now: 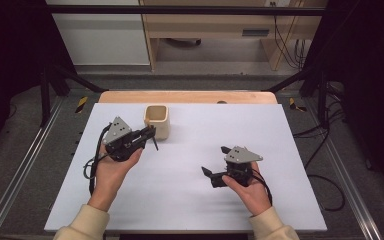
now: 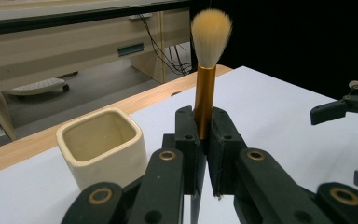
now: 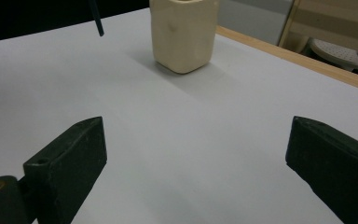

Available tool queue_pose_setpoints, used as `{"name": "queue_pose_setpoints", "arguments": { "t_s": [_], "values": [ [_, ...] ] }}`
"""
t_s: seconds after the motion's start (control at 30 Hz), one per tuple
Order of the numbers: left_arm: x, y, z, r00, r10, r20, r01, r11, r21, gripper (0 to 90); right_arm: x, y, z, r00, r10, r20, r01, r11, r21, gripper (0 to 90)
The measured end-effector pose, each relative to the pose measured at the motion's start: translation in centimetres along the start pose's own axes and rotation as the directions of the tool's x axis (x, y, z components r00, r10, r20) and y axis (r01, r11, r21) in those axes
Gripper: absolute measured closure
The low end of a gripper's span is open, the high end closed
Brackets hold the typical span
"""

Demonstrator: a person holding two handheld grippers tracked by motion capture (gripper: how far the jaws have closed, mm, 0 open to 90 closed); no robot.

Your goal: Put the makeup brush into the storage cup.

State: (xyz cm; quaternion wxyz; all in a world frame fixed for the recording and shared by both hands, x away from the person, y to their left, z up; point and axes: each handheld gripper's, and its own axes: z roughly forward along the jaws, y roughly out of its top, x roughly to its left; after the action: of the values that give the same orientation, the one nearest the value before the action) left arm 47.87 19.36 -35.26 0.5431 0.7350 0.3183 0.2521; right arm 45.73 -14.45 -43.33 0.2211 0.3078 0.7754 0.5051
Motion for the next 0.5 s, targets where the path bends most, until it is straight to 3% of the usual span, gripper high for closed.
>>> {"name": "queue_pose_setpoints", "arguments": {
  "t_s": [0.07, 0.13, 0.2, 0.5],
  "values": [
    [0.1, 0.1, 0.0, 0.9998, 0.018, -0.008, -0.018, 0.9998, 0.006, 83.3, -0.5, -0.2, -0.4, 0.9999, 0.011, 0.01, -0.011, 1.0, -0.003, 5.6],
    [0.4, 0.0, -0.1, 1.0, -0.004, 0.0, 0.004, 0.9999, -0.011, 83.3, -1.2, -0.5, -1.1, 0.9993, 0.026, 0.026, -0.026, 1.0, -0.007, 5.5],
    [0.6, 0.0, -0.2, 0.9998, 0.013, -0.017, -0.013, 0.9999, -0.002, 83.3, -1.4, -0.6, -1.3, 0.9993, 0.021, 0.032, -0.021, 1.0, -0.008, 5.5],
    [2.2, 1.1, -0.8, 0.999, -0.013, -0.043, 0.012, 0.9995, -0.028, 83.3, -3.9, -2.1, -4.2, 0.9911, 0.063, 0.117, -0.061, 0.998, -0.022, 5.6]
  ]
}}
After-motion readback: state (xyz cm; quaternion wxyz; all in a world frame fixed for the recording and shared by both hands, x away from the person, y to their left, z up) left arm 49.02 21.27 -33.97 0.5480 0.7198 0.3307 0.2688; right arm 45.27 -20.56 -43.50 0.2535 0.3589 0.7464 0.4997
